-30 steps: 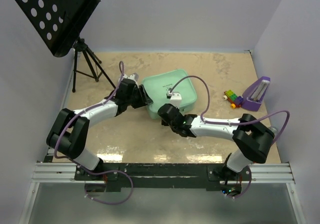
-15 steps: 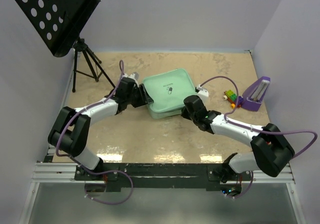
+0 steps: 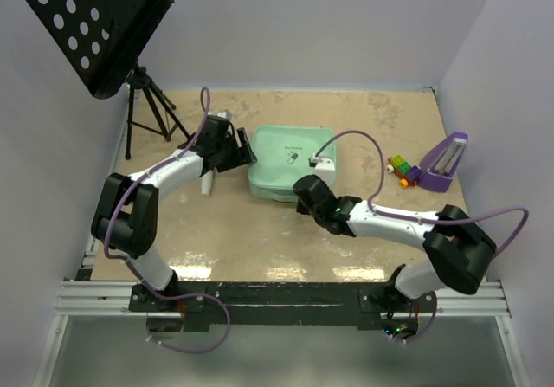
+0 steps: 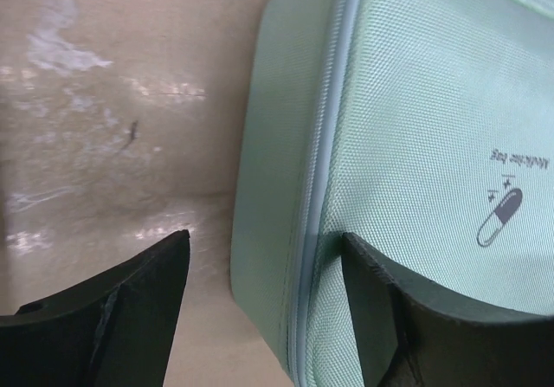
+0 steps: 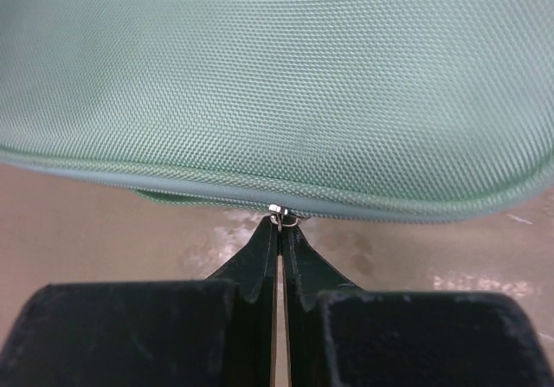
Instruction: Organize the medicine kit
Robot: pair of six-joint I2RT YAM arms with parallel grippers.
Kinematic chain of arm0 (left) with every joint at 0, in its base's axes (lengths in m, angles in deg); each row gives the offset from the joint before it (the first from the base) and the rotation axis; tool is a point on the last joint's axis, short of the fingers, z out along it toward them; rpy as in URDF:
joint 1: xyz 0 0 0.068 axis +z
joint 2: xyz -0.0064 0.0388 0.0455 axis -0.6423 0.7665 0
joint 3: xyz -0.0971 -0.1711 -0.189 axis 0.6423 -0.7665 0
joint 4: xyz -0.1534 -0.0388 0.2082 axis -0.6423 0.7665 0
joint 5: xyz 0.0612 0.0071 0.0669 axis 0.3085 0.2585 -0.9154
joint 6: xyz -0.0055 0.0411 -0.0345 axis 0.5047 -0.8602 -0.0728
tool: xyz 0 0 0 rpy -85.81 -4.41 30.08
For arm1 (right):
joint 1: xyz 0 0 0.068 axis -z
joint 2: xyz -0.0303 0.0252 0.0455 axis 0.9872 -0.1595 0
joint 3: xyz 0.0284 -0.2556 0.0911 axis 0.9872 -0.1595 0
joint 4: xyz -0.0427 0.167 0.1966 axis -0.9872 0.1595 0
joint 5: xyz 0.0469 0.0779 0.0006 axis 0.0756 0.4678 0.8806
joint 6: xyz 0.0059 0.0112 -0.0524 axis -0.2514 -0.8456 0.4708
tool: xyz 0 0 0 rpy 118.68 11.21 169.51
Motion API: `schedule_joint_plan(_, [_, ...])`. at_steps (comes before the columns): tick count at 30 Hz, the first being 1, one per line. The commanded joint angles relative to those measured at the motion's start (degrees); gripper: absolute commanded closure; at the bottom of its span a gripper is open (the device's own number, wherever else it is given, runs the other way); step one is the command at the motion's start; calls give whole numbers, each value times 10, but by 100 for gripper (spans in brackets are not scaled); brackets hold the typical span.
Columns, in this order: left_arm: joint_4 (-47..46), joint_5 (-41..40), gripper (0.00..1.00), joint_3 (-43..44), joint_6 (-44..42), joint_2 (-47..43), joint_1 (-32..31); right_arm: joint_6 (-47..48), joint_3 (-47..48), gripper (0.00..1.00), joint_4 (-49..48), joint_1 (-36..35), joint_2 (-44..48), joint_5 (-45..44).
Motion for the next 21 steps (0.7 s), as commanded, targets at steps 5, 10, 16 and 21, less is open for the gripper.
schedule_joint_plan(5, [65,-65,20,-76,0,-144,17,29,143,100,-9,-88,-146,-32])
schedule_joint_plan(10, [64,-56,19,-164,31,-245,6,19,174,100,-21,-92,-176,-17])
schedule_joint_plan(16, [35,-86,19,-250,80,-323,-55,18,168,100,-21,-92,-171,-22])
schedule_joint_plan(21, [-37,-94,18,-287,130,-305,-67,17,170,100,-19,-92,-165,-24])
